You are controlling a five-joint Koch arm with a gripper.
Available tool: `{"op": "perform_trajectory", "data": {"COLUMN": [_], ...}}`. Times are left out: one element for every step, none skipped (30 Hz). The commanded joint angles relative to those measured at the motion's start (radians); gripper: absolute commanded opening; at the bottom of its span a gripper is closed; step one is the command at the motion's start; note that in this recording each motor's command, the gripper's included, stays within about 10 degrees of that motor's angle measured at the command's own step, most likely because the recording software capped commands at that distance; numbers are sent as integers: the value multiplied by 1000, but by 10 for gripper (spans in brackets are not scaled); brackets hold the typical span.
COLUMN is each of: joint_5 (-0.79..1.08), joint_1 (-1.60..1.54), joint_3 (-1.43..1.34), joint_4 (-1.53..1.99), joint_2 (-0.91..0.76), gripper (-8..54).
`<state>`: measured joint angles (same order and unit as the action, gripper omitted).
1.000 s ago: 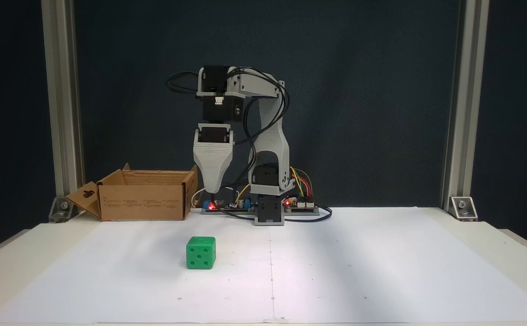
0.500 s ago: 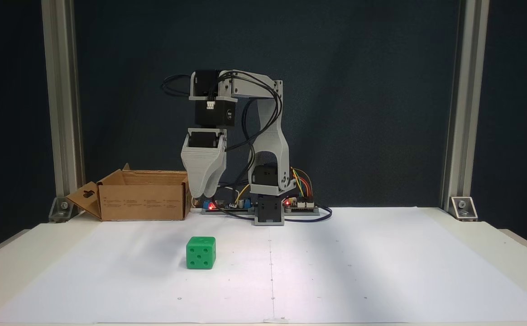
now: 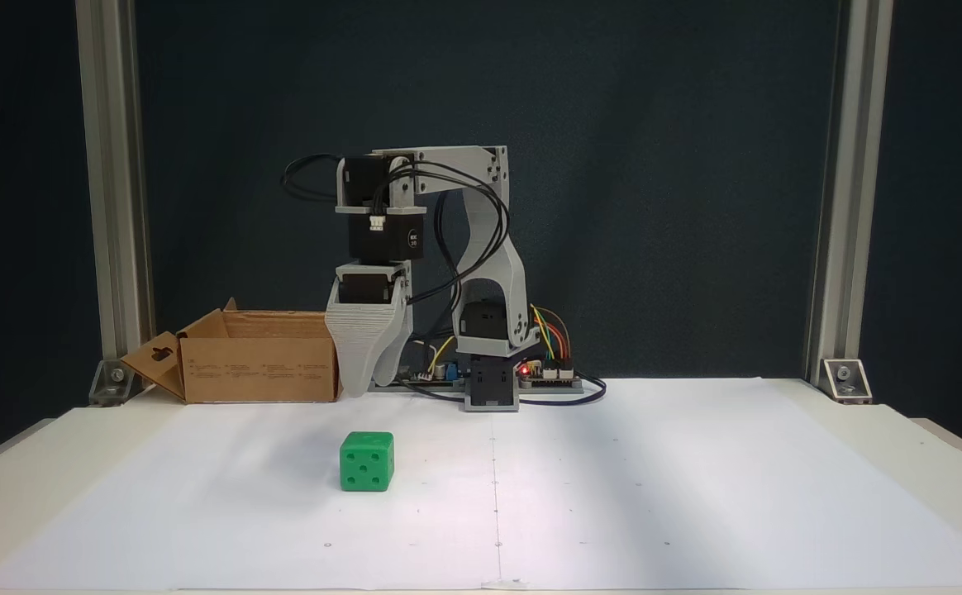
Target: Grasp a green dice and put it in the bin.
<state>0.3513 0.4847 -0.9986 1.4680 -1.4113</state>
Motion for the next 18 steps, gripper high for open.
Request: {"op": "perform_trajectory", "data": {"joint_5": [-58,-58,-55,-52,-49,-43,-25,-11,0,2,2,2,2,2,2,2,2,2], "joint_1": [0,2,3,3,3,3,2,2,2,2,2,2,3,3,3,5,6,11], "joint_3": [81,81,81,81,81,81,81,81,81,81,81,81,81,81,81,80,80,80], "joint_4": [-17,-17,-17,-17,-17,-18,-18,-18,-18,-18,-18,-18,-18,-18,-20,-25,-34,-46], "joint_2": [-3,5,6,9,9,9,9,9,9,9,9,9,9,9,9,9,9,9], "gripper": [438,437,438,439,439,439,440,441,441,442,442,442,442,442,442,442,441,441]}}
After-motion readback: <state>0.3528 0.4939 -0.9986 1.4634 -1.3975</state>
